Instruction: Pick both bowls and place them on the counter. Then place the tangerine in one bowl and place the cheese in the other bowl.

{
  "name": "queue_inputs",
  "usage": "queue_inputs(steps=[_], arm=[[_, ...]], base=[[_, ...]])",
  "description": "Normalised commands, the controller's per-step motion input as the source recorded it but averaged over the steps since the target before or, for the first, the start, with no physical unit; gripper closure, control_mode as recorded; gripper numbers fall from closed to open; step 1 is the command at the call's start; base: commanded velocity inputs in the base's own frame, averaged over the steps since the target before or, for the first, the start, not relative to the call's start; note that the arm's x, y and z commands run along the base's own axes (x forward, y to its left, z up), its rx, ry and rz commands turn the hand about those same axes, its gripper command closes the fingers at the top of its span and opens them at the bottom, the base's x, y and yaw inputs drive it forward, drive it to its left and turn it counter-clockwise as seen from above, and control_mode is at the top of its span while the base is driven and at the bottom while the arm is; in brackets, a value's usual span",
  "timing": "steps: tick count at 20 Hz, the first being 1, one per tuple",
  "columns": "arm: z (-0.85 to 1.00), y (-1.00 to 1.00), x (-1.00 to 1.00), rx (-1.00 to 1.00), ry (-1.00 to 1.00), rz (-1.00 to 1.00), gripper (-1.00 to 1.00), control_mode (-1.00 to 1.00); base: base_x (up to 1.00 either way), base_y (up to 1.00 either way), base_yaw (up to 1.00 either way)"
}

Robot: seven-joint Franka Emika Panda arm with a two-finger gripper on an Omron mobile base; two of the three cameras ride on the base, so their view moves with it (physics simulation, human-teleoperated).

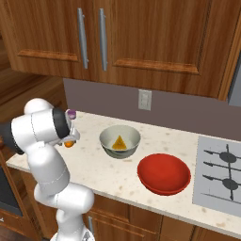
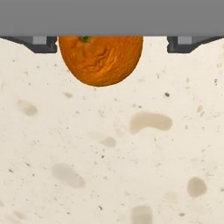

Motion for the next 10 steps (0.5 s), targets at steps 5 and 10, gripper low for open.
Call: queue_inputs(steps=[5, 10], arm=[[-0.09, -0.07, 0.00, 0.00, 0.08, 0.00, -1.00, -1.00], [-0.03, -0.01, 0.01, 0.00, 0.06, 0.00, 1.00, -1.00]], base=[[0.00, 0.00, 0.00], [0.00, 0.00, 0.00]])
